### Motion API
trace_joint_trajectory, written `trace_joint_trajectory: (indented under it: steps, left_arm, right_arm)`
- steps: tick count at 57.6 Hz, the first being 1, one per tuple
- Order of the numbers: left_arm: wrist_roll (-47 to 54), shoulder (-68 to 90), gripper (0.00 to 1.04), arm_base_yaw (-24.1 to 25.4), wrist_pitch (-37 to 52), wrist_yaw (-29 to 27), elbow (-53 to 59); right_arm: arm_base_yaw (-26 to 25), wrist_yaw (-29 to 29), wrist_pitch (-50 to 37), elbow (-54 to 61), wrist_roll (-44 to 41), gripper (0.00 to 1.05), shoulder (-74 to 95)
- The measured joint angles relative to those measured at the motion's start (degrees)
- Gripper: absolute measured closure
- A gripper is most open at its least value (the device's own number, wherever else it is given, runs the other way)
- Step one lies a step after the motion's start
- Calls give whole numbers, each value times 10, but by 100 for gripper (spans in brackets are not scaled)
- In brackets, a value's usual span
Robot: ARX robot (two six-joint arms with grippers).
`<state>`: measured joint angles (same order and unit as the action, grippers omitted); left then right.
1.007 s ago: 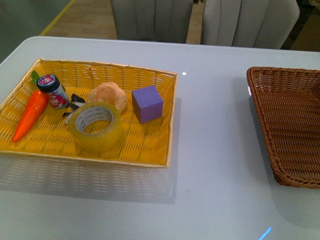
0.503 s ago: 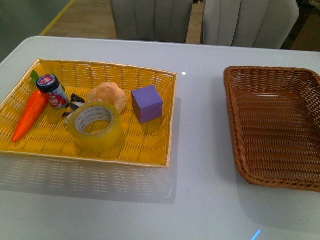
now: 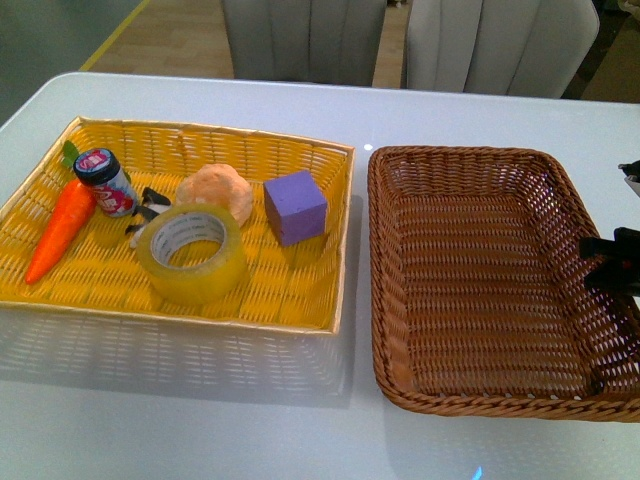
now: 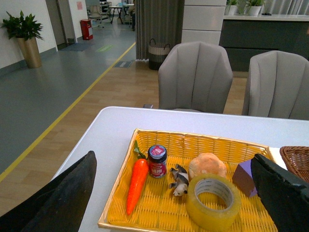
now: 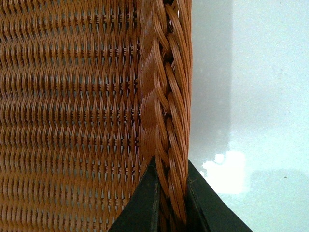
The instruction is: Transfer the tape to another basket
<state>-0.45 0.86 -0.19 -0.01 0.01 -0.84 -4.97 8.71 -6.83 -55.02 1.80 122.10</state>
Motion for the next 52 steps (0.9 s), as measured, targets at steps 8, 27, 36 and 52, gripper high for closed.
trace_joint_trajectory:
  steps: [8, 27, 36, 52]
  left_arm:
    - [0, 0, 9, 0, 0, 0, 0]
    - [0, 0, 9, 0, 0, 0, 0]
    - [0, 0, 9, 0, 0, 0, 0]
    - [0, 0, 9, 0, 0, 0, 0]
  right_arm:
    - [18, -4, -1, 2, 41, 99, -1]
    - [25, -5, -13, 2, 48, 66, 1]
    - [3, -1, -33, 33, 23, 38, -37]
    - [-69, 73, -88, 157, -37, 9, -285]
